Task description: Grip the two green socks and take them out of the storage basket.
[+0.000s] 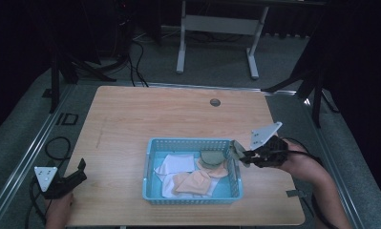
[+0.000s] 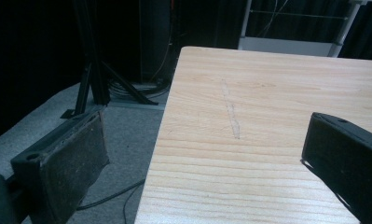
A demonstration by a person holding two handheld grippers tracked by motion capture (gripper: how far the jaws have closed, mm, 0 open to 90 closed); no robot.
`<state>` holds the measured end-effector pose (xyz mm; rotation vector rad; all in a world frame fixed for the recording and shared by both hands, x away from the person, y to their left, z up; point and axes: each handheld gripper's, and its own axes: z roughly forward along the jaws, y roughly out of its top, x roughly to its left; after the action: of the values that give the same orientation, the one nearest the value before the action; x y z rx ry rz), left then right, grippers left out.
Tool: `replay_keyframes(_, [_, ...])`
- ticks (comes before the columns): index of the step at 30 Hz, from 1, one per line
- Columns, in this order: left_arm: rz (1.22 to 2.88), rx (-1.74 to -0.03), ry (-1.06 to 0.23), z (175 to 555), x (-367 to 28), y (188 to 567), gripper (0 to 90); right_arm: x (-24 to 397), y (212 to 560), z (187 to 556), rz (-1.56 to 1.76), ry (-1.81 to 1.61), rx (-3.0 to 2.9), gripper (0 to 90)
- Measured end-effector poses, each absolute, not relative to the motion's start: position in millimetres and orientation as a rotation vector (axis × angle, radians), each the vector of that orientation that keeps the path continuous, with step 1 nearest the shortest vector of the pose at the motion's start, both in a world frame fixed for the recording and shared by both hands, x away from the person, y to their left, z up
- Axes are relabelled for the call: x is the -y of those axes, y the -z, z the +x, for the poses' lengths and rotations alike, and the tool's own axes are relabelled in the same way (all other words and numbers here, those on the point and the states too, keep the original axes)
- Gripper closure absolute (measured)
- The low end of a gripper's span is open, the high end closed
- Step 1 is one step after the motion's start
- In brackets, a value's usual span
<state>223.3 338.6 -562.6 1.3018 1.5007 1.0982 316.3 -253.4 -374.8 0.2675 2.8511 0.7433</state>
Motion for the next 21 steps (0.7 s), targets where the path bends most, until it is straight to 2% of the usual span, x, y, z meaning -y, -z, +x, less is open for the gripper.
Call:
replay_keyframes(10, [1.305, -1.499, -1.101, 223.4, -338.5, 562.6, 0.5, 313.6, 391.4, 306.7, 0.438, -0.76, -2.796, 79.8])
replay_keyframes(21, [1.305, -1.498, -1.109, 223.2, -337.9, 562.6, 0.5, 346.1, 413.2, 295.1, 0.542, -0.77, -2.785, 79.7])
